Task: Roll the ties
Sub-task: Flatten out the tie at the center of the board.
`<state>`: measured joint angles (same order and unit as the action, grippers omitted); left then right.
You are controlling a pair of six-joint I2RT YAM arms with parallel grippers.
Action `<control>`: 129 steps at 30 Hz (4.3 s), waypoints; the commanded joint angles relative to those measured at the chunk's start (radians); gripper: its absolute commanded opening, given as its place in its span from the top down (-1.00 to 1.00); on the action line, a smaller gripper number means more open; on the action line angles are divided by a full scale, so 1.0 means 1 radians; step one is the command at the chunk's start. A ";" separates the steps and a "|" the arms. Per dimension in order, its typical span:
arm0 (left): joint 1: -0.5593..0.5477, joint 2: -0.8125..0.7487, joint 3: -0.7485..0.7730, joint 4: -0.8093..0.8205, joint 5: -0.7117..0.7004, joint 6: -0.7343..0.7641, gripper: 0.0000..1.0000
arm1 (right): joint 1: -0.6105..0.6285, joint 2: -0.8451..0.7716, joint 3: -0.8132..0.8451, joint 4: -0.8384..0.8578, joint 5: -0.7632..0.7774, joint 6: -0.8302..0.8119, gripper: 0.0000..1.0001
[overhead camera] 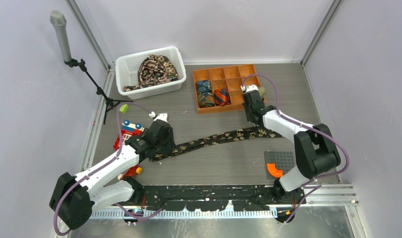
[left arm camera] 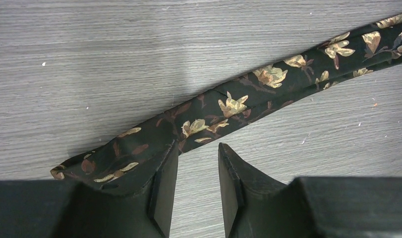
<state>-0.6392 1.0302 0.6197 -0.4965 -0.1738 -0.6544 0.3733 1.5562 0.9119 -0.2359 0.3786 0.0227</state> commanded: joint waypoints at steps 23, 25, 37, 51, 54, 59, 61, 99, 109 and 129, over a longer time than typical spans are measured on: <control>0.006 -0.031 -0.016 0.072 0.037 -0.016 0.33 | -0.261 -0.345 -0.351 0.439 0.268 0.398 1.00; 0.005 -0.044 -0.022 0.068 0.030 -0.025 0.33 | -0.281 -0.340 -0.341 0.409 0.296 0.433 0.99; 0.004 -0.065 -0.006 0.022 -0.005 -0.039 0.28 | -0.360 -0.430 -0.377 0.298 0.476 0.648 -0.38; 0.029 -0.149 -0.025 -0.100 -0.116 -0.056 0.18 | -0.359 -0.598 -0.293 0.018 -0.026 0.733 -0.11; 0.032 -0.133 -0.031 -0.098 -0.110 -0.050 0.19 | -0.360 -0.562 -0.298 0.001 -0.224 0.799 0.01; 0.032 -0.089 -0.040 -0.028 -0.058 -0.041 0.23 | -0.359 -0.431 -0.281 0.039 -0.484 0.827 0.11; 0.033 -0.065 -0.040 -0.017 -0.049 -0.039 0.24 | -0.359 -0.375 -0.272 0.038 -0.518 0.835 0.12; 0.081 -0.018 -0.045 -0.022 -0.089 -0.057 -0.03 | -0.427 -0.222 -0.198 -0.012 -0.366 0.752 -0.19; 0.250 -0.150 -0.153 0.089 0.176 -0.033 0.07 | -0.249 -0.448 -0.161 -0.173 -0.251 0.702 -0.38; 0.504 -0.104 -0.244 0.234 0.498 -0.050 0.30 | 0.156 -0.453 -0.125 -0.182 -0.293 0.708 -0.32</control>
<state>-0.1471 0.9112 0.3801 -0.3248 0.2790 -0.7006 0.5045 1.1046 0.7609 -0.4240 0.0673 0.7208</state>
